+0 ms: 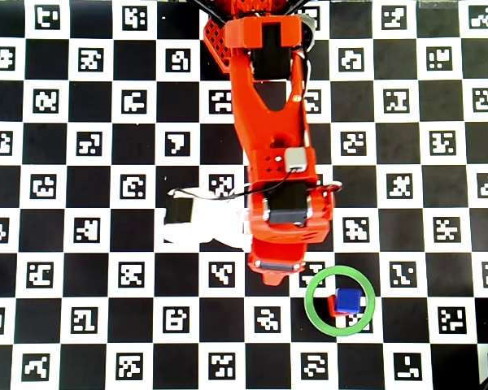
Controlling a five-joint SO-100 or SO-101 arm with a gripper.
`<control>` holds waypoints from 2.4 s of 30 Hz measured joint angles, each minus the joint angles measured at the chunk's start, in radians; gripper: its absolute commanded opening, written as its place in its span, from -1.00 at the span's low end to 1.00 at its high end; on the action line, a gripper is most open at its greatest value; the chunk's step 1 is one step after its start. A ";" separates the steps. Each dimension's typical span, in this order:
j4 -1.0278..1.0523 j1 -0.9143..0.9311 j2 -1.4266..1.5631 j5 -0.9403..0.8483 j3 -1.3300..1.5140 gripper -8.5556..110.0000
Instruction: Grab the red cube then put it in the green circle then put the blue cube on top and finally the orange cube on top
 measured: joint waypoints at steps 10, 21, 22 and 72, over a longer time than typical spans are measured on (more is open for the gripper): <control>0.029 -0.144 0.000 0.130 -0.071 -0.91; 0.034 -0.186 -0.138 0.239 -0.278 -0.91; 0.034 -0.187 -0.156 0.252 -0.296 -0.91; -0.078 -0.230 -0.448 0.219 -0.518 -0.92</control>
